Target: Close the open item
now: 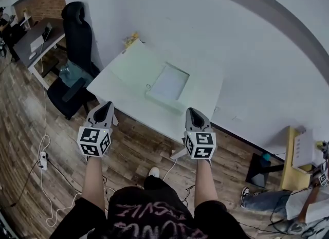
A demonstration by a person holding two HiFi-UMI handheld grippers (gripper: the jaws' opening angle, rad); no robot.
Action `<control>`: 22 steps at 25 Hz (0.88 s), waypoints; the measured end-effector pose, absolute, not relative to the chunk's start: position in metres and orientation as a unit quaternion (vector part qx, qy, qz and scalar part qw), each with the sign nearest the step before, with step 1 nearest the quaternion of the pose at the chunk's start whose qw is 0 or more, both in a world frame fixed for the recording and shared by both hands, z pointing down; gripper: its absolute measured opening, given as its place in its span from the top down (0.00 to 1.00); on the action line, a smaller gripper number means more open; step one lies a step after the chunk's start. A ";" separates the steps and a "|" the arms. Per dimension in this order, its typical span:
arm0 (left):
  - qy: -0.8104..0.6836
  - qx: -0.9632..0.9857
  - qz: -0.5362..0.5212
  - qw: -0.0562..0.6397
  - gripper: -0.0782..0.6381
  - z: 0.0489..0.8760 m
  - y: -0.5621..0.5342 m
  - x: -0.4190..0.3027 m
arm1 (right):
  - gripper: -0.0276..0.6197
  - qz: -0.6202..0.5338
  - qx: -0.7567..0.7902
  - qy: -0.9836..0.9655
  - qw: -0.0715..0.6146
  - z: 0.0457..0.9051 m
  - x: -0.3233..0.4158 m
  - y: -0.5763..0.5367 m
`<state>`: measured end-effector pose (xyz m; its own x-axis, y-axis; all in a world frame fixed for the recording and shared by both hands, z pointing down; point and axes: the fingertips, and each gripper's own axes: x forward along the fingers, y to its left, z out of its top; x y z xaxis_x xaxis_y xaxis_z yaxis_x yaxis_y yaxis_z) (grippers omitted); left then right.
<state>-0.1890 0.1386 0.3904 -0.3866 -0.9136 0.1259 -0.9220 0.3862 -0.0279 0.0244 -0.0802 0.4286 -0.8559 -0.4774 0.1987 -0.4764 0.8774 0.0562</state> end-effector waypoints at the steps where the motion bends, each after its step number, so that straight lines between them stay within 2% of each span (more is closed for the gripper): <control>1: -0.833 0.549 0.047 0.046 0.88 0.390 0.128 -0.196 | 0.92 -0.001 0.245 -0.964 0.103 0.429 0.018 -0.092; 9: -0.843 0.533 0.061 0.050 0.88 0.387 0.054 -0.230 | 0.92 -0.004 0.231 -0.967 0.110 0.431 -0.020 -0.174; 22: -0.848 0.524 0.061 0.046 0.88 0.373 0.027 -0.259 | 0.92 0.001 0.222 -0.970 0.102 0.423 -0.048 -0.207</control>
<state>-0.2591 0.0270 0.3727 -0.4456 -0.8838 0.1427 -0.8951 0.4425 -0.0550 -0.0477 -0.2070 0.4234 -0.8804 -0.4311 0.1975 -0.4314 0.9011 0.0437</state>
